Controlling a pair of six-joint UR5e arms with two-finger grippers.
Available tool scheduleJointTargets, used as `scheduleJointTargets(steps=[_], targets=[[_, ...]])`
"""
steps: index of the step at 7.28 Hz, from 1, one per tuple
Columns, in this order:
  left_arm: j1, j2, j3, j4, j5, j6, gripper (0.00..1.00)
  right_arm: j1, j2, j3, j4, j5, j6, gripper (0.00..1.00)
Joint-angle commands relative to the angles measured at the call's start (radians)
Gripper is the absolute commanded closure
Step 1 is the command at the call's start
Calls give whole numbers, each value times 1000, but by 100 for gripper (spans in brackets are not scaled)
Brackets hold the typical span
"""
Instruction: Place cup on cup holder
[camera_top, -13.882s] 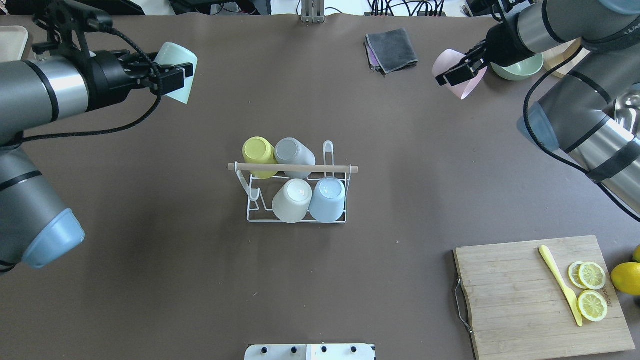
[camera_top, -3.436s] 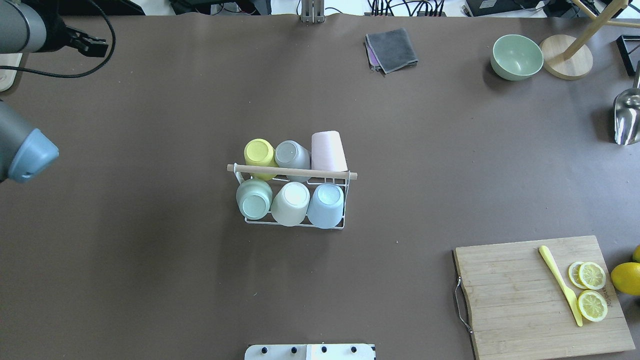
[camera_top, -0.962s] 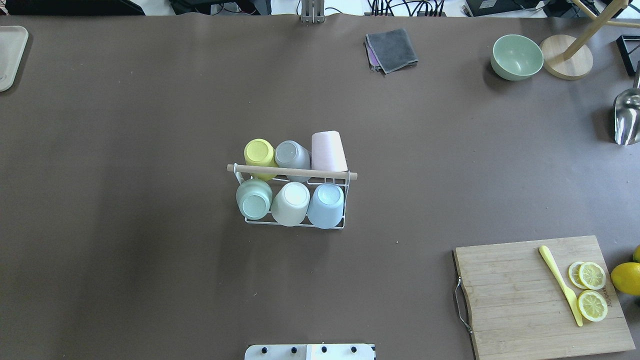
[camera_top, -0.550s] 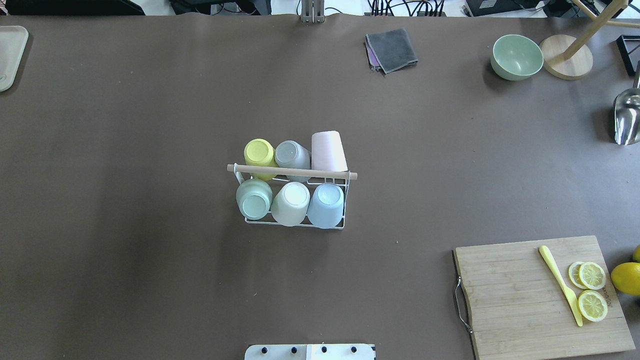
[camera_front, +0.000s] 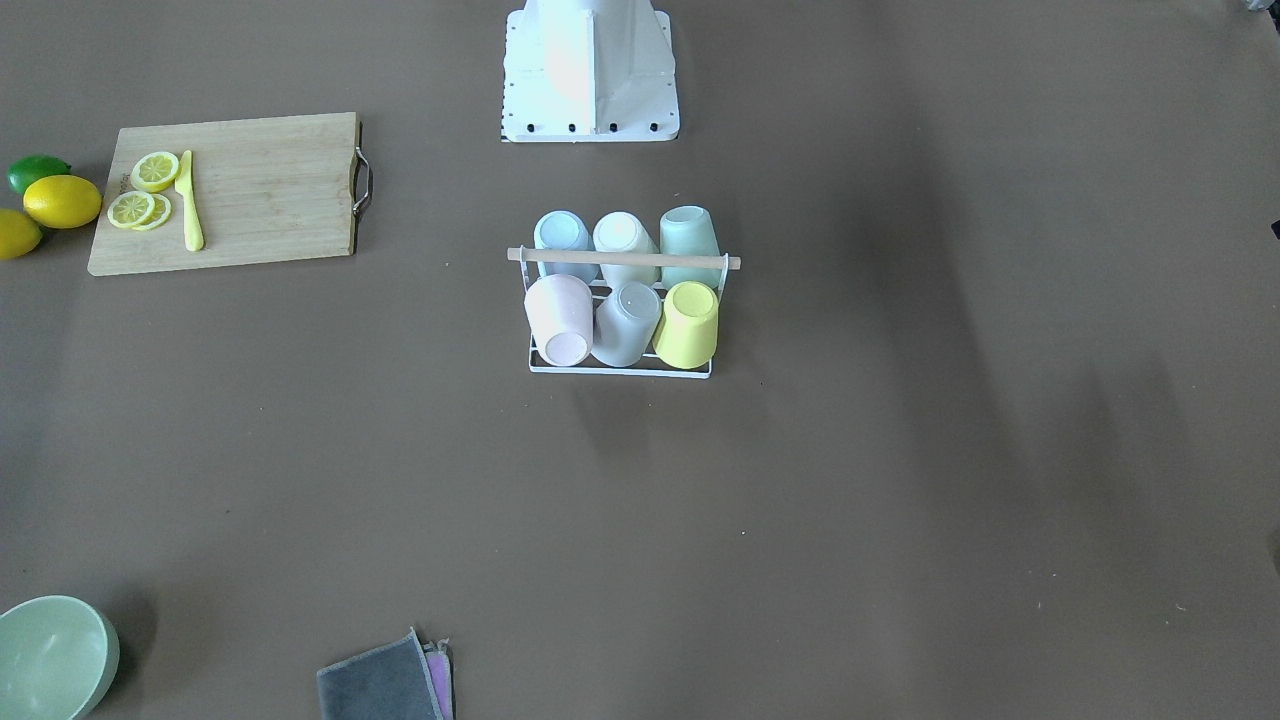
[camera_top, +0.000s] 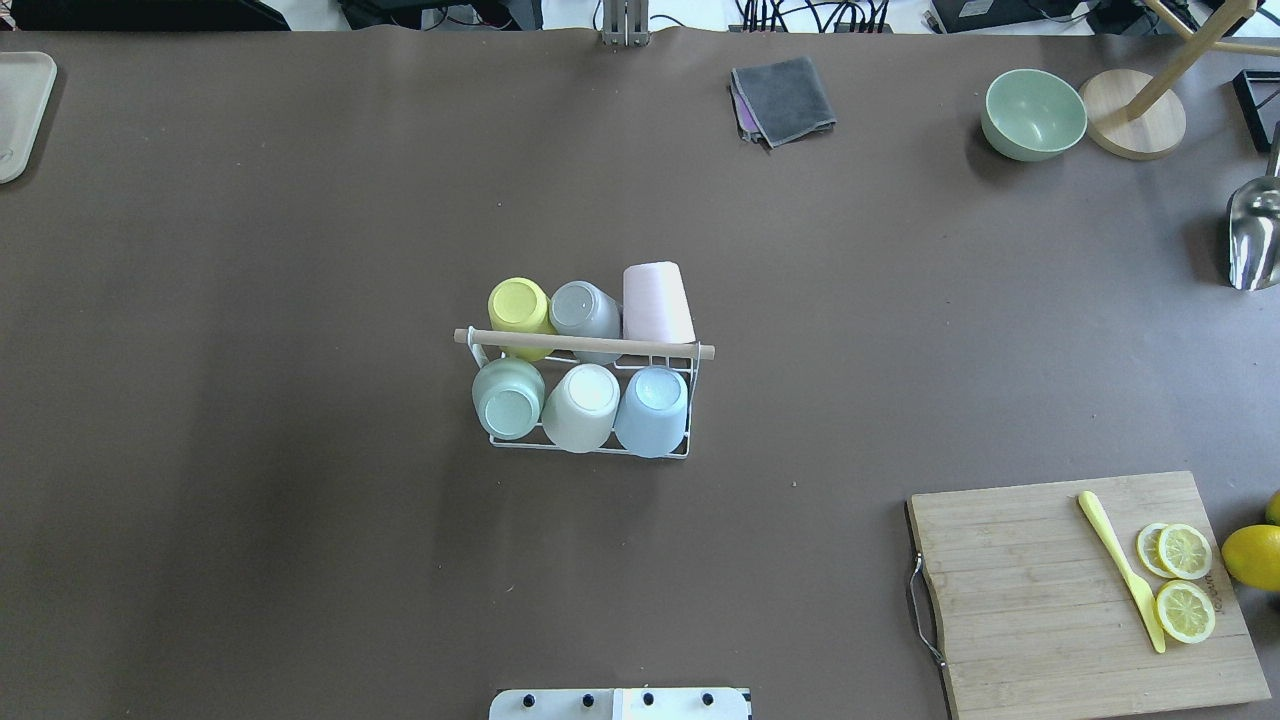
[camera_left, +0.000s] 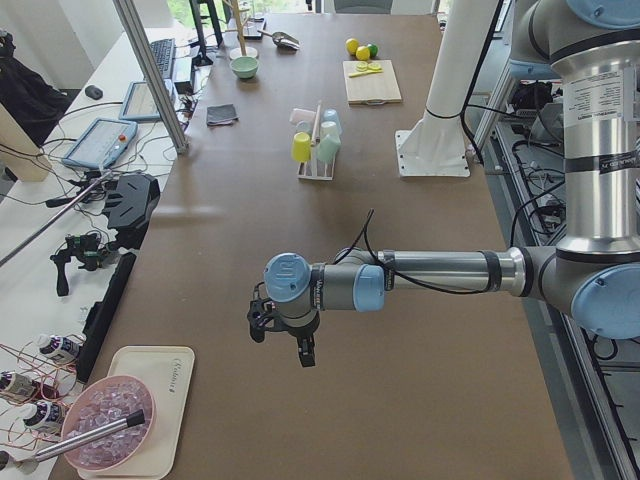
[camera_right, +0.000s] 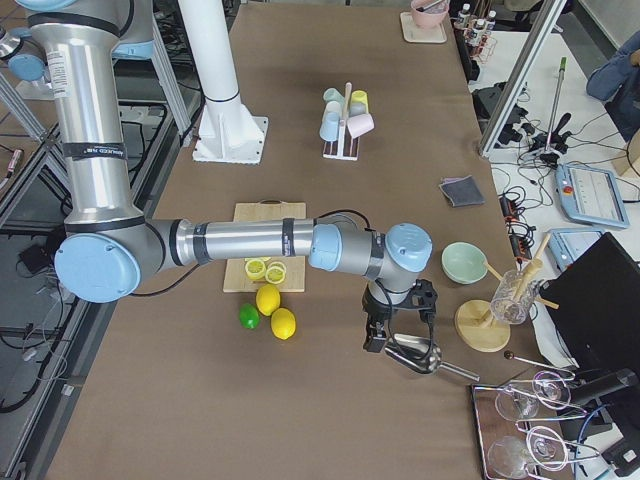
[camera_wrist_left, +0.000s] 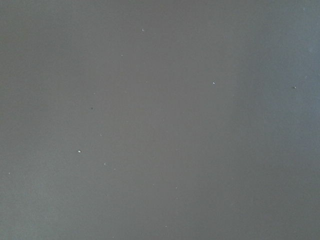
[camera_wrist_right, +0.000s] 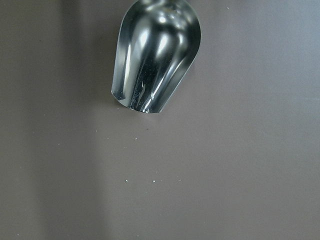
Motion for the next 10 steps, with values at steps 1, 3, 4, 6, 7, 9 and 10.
scheduleJointTargets(steps=[1,3,4,6,7,9,10], targets=[[0,0,1,0,0,0,2,0,-2,1,0,0,0,0],[0,2,3,0,2,6,2,0,-2,2,0,0,0,0],[0,2,6,0,2,6,2,0,-2,4,0,0,0,0],[0,0,6,0,2,6,2,0,0,4,0,2,0,0],[0,0,6,0,2,6,2,0,-2,2,0,12,0,0],[-13,2,3,0,2,8,2,0,-2,2,0,14,0,0],[-13,2,4,0,2,8,2,0,-5,2,0,14,0,0]])
